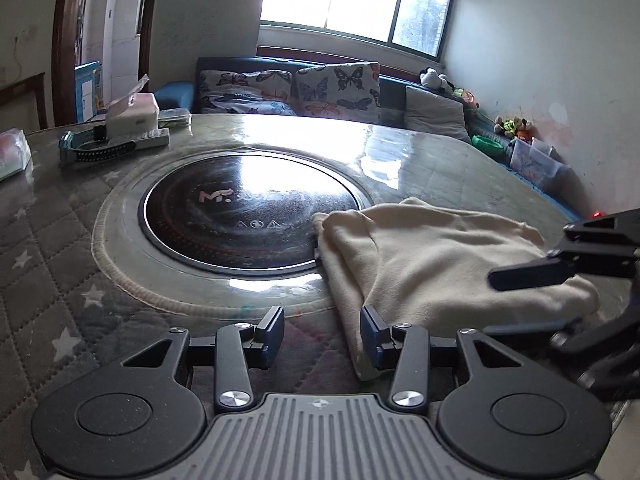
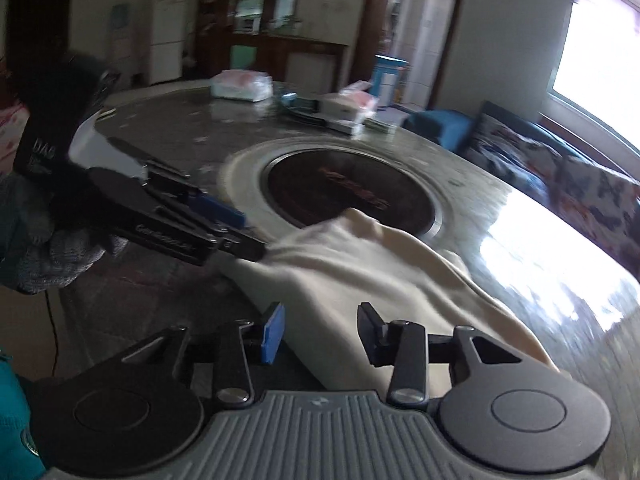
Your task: Fold clothes
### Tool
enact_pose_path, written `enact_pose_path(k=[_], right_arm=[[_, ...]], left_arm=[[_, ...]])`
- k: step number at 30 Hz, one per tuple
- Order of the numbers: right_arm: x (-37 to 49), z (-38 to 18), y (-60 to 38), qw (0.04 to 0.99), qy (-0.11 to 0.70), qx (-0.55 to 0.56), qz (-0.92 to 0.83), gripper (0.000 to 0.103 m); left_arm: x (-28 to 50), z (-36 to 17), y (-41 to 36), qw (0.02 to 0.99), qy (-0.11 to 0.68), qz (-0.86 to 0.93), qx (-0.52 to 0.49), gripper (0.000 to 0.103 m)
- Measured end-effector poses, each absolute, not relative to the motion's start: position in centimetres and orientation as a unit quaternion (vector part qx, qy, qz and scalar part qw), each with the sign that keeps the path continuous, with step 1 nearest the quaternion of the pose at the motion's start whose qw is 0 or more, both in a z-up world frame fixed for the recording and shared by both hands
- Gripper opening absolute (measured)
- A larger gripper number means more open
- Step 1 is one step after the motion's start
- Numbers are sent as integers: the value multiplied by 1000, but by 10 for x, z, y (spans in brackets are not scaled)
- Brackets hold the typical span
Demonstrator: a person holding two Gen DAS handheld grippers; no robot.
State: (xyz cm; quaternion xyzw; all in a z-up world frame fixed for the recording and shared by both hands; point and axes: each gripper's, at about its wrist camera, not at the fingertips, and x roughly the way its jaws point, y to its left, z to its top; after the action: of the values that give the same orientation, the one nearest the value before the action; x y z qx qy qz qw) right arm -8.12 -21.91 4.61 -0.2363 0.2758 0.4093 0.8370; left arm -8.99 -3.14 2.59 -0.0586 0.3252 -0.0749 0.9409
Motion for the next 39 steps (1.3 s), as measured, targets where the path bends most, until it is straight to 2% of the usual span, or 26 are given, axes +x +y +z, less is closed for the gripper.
enact_pose_path(k=[3,5,7,10,12,15,17,20,26,35,37,39], right_arm=[[-83,43,-197,825,262,-262,427,42],[-85,39,-183,818,253,-279,434,46],[-87,34,-170,812,247,-294,439,46],[-89,26,-157,807,250,-313,434,46],[-90,20,-151,806,252,-325,426,46],[-93,17,-148,809,242,-335,418,43],[-94,17,-147,813,242,-337,408,28],[-91,21,-150,819,247,-324,404,14],[-80,45,-174,839,261,-239,414,10],[-81,66,-199,850,251,-188,424,9],[-84,67,-203,848,249,-184,429,9],[-87,67,-206,846,249,-182,436,9]], left_arm=[[-91,33,-22,942,321,-66,-73,45],[-90,38,-14,941,318,-62,-94,50],[-88,42,-8,938,319,-60,-119,58],[-81,43,-2,927,331,-63,-163,60],[-77,43,-1,921,336,-65,-184,67],[-71,41,-6,918,340,-63,-194,68],[-66,40,-8,913,346,-65,-207,68],[-59,38,-7,899,358,-64,-243,68],[-43,27,1,849,384,-69,-356,68],[-24,15,-10,799,408,-74,-436,66],[-23,12,-12,791,408,-77,-449,61],[-21,8,-12,784,413,-75,-458,46]])
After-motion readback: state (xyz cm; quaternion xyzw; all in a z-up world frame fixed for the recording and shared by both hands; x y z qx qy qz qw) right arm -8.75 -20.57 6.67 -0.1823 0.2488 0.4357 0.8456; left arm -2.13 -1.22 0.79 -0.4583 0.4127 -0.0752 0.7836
